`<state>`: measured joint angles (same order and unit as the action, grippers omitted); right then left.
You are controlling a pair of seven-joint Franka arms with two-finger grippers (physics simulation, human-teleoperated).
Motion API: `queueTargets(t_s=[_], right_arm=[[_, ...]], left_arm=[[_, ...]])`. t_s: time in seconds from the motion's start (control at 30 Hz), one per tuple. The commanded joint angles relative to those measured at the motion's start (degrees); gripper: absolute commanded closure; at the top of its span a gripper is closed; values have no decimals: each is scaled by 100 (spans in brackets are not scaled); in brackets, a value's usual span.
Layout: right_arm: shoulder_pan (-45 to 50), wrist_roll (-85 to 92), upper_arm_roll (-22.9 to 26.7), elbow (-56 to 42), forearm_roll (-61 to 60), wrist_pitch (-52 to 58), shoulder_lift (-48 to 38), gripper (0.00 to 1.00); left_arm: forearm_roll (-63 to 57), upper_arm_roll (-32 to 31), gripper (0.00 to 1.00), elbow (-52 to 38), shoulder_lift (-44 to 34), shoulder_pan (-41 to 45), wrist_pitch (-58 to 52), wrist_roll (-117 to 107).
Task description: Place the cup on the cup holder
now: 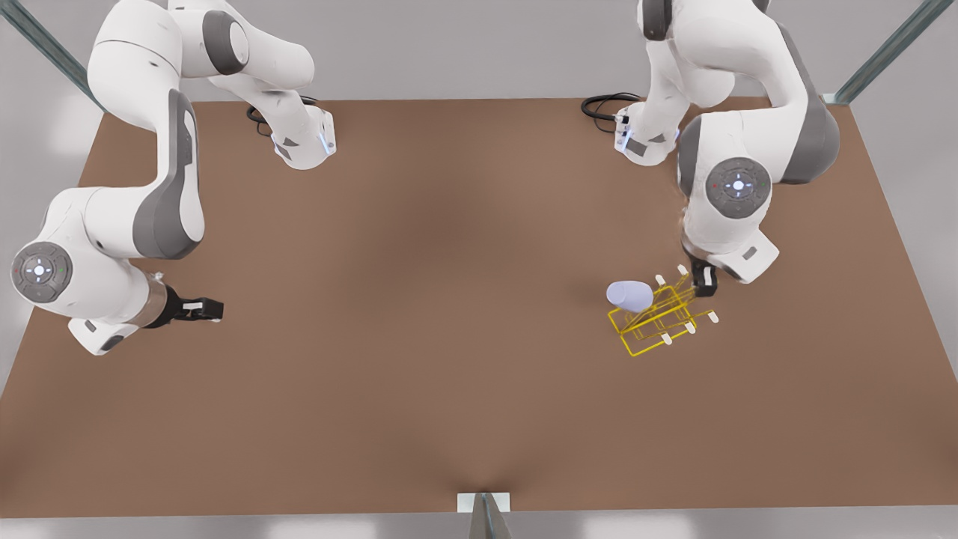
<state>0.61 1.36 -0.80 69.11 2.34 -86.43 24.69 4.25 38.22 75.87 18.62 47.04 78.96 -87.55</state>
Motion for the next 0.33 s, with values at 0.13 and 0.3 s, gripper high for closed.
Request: queueTargets(t_s=[0.13, 0.3], right_arm=[[0, 31, 0, -3, -5, -5, 9, 0], [0, 22, 0, -12, -5, 4, 44, 0]], left_arm=[[-266, -3488, 0, 499, -904, -2577, -13, 8570], [-214, -3479, 0, 191, -597, -2586, -435, 8570]])
